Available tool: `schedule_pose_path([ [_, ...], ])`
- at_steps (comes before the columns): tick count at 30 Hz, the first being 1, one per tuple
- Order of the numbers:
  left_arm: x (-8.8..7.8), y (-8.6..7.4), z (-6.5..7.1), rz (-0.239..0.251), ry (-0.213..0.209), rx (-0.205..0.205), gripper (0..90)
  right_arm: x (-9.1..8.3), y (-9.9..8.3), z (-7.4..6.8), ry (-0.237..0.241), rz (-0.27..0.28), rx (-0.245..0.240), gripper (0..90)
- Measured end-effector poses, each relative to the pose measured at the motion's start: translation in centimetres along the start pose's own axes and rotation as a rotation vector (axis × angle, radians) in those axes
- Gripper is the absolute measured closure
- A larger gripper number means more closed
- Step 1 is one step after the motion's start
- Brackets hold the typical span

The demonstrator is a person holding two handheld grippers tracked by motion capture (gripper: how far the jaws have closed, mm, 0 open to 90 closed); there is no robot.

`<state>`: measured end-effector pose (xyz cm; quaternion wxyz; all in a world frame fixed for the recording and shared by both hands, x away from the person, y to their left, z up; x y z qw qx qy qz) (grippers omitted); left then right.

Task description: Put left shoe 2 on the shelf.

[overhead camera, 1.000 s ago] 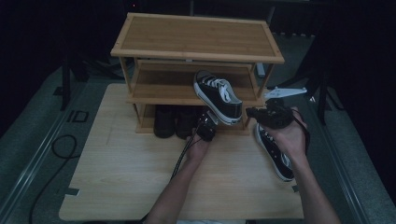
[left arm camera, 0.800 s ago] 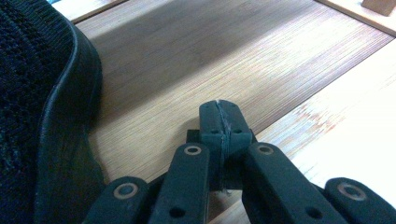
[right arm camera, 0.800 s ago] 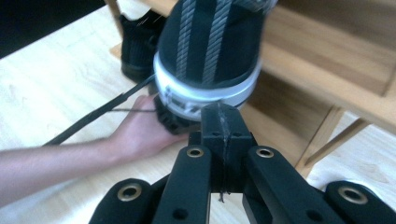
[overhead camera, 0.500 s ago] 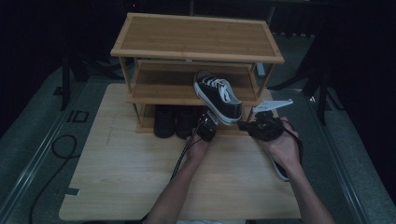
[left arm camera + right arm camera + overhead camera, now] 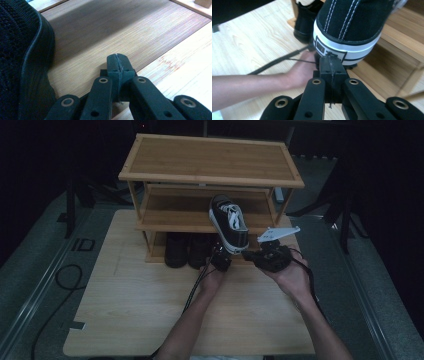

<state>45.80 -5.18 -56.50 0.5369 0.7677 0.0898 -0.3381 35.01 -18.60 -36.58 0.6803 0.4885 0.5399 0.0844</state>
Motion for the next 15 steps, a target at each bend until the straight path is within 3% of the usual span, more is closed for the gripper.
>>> schedule_pose_path([
  [5,0.1,0.0,0.0,0.000,-0.018,0.001,90.0,1.2,0.8,-0.5,0.019,-0.003,-0.022,90.0],
  [8,0.1,0.0,0.0,0.009,-0.016,-0.016,90.0,1.9,1.2,-0.3,0.024,0.002,-0.019,90.0],
  [9,0.0,0.0,-0.2,-0.010,-0.012,0.011,90.0,2.1,1.3,-0.2,0.027,0.003,-0.014,90.0],
  [15,0.0,0.0,-0.1,-0.009,-0.012,-0.002,90.0,3.4,2.3,0.2,0.034,0.022,-0.007,90.0],
])
Point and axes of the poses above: each handheld gripper's, and its own axes: x roughly forward along the jaws, y roughly out of its top, z roughly to its right, the point moved 1 cm from there along x, roughly forward along the jaws, and after that the axes turned 5 degrees about y, right-handed, at the moved point
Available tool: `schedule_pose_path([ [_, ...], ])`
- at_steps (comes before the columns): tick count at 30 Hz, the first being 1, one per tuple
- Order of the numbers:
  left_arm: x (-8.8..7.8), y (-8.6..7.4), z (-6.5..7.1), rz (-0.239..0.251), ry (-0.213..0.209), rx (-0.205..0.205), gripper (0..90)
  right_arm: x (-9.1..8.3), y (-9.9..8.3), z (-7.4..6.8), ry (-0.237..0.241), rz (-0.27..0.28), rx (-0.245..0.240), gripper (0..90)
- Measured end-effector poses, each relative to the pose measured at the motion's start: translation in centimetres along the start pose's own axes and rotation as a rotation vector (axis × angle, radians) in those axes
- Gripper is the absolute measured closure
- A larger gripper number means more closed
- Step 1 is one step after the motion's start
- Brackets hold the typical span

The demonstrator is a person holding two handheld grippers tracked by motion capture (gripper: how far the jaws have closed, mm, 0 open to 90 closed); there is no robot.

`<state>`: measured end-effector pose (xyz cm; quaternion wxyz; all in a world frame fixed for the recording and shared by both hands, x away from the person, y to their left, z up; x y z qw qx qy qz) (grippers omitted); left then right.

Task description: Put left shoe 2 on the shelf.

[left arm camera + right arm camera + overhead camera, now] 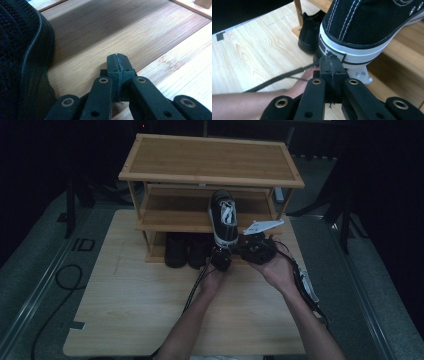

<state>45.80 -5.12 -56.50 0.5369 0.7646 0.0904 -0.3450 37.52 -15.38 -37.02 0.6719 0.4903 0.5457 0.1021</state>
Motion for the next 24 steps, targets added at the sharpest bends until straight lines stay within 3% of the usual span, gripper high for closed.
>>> schedule_pose_path([
  [4,0.0,0.0,0.1,-0.003,0.002,-0.013,90.0,0.8,0.7,0.4,-0.025,0.000,0.001,90.0],
  [8,0.0,0.0,-0.1,-0.003,0.007,0.007,90.0,1.5,1.1,0.9,-0.042,0.007,0.005,90.0],
  [12,-0.1,0.0,-0.2,-0.004,0.011,0.013,90.0,1.9,1.5,1.5,-0.034,0.017,0.019,90.0],
  [24,-0.1,0.0,-0.2,-0.004,0.011,0.012,90.0,3.2,2.1,3.0,-0.069,0.019,0.046,90.0],
])
Point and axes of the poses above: each handheld gripper's, and its own axes: x roughly forward along the jaws, y roughly out of its top, z roughly to its right, the point moved 1 cm from there along x, roughly forward along the jaws, and after that the axes turned 5 degrees about y, right-handed, at the moved point
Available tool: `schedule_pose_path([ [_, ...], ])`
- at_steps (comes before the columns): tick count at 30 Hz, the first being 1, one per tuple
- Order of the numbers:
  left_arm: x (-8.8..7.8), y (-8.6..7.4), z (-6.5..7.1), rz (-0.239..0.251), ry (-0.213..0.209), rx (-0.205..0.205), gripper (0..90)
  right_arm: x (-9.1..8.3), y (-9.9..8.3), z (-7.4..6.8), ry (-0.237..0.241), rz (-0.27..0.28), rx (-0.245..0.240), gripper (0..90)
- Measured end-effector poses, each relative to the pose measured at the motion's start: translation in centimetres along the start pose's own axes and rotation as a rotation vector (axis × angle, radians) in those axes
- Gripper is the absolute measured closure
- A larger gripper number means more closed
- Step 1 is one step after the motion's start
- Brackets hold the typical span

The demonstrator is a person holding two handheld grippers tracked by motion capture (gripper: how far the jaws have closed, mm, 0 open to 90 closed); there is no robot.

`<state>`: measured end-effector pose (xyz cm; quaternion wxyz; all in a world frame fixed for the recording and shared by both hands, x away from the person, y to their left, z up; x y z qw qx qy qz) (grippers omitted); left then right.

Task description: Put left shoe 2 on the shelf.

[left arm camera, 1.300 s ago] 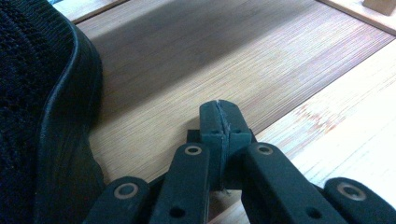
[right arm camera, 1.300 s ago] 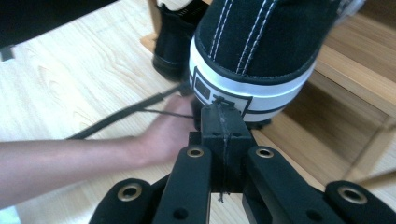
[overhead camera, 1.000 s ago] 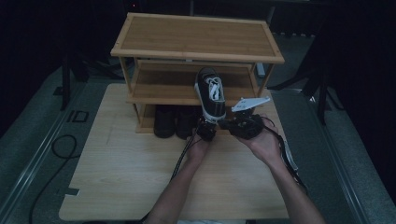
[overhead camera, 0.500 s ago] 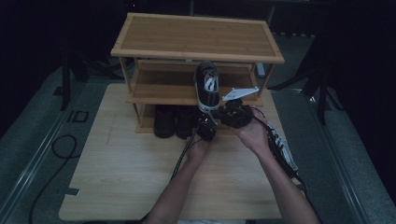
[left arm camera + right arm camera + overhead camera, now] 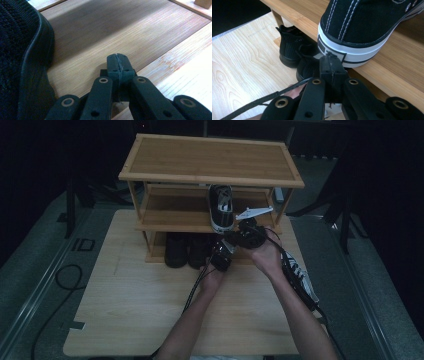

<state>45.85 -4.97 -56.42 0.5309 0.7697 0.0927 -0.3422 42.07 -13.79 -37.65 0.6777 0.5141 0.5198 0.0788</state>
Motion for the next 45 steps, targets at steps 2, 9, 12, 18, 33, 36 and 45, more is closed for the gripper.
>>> schedule_pose_path([
  [2,0.0,0.0,0.0,0.001,0.000,0.000,90.0,0.2,0.0,0.0,0.005,-0.001,-0.002,90.0],
  [9,0.0,0.0,0.0,0.006,-0.003,-0.003,90.0,0.9,0.1,0.0,0.012,0.010,0.001,90.0],
  [12,0.0,0.0,0.0,0.000,0.001,0.001,90.0,1.1,0.3,-0.1,-0.010,0.006,-0.018,90.0],
  [18,0.0,0.0,0.0,0.000,0.000,0.001,90.0,1.5,0.4,0.1,-0.010,0.015,-0.006,90.0],
  [33,0.1,0.0,0.1,0.014,-0.005,-0.015,90.0,-1.5,-0.3,0.2,-0.061,-0.022,-0.031,83.5],
  [36,0.1,0.0,0.1,0.014,-0.006,-0.016,90.0,-2.3,-1.0,0.4,-0.063,-0.031,-0.027,82.9],
  [45,0.1,0.0,0.1,0.012,-0.004,-0.015,90.0,-4.1,-3.8,1.7,-0.088,-0.076,0.000,80.6],
])
Point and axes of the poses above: each handheld gripper's, and its own axes: x roughly forward along the jaws, y roughly out of its top, z roughly to its right, the point moved 1 cm from there along x, roughly forward along the jaws, and after that the axes turned 5 degrees about y, right-handed, at the moved point
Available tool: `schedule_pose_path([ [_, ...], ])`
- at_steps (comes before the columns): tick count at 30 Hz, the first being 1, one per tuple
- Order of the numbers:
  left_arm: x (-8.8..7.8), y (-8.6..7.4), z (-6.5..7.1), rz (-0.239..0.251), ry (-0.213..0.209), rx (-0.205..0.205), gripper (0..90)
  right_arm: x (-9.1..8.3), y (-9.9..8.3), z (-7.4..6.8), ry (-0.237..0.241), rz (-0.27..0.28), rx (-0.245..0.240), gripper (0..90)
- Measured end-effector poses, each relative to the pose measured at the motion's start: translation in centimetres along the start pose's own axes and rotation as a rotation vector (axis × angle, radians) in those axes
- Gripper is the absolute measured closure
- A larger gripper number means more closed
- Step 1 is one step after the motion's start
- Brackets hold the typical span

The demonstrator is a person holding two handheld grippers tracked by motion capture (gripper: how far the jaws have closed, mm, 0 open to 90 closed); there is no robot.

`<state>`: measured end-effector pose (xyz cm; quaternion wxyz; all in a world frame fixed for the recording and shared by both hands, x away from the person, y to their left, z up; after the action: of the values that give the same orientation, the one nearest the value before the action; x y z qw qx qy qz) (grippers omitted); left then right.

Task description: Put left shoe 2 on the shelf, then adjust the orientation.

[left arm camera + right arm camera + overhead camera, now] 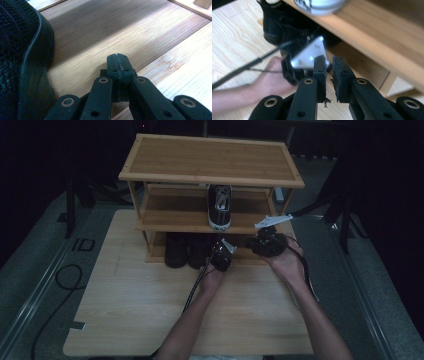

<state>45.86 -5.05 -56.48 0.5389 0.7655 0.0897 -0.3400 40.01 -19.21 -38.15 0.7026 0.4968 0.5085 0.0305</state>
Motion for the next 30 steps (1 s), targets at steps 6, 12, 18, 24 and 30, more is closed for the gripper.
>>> schedule_pose_path([
  [6,0.0,0.0,0.0,-0.001,0.002,0.003,90.0,-0.5,-1.9,1.5,-0.013,-0.025,0.046,79.6],
  [12,0.0,0.0,0.0,0.001,-0.013,0.004,90.0,-0.7,-3.7,2.9,-0.032,-0.046,0.103,79.2],
  [18,0.0,0.0,0.0,0.001,-0.012,0.006,90.0,-0.4,-6.0,3.3,-0.064,-0.091,0.133,78.2],
  [24,0.0,0.0,0.0,0.002,-0.011,0.007,90.0,-0.3,-8.0,3.6,-0.078,-0.116,0.176,78.2],
  [30,0.0,0.0,0.0,0.000,-0.012,0.006,90.0,-0.3,-9.3,3.6,-0.094,-0.130,0.198,77.8],
])
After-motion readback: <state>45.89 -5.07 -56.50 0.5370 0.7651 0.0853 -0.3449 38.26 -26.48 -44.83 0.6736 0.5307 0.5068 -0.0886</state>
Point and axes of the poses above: each handheld gripper's, and its own axes: x roughly forward along the jaws, y roughly out of its top, z roughly to its right, the point moved 1 cm from there along x, roughly forward along the jaws, and after that the axes turned 5 degrees about y, right-handed, at the moved point
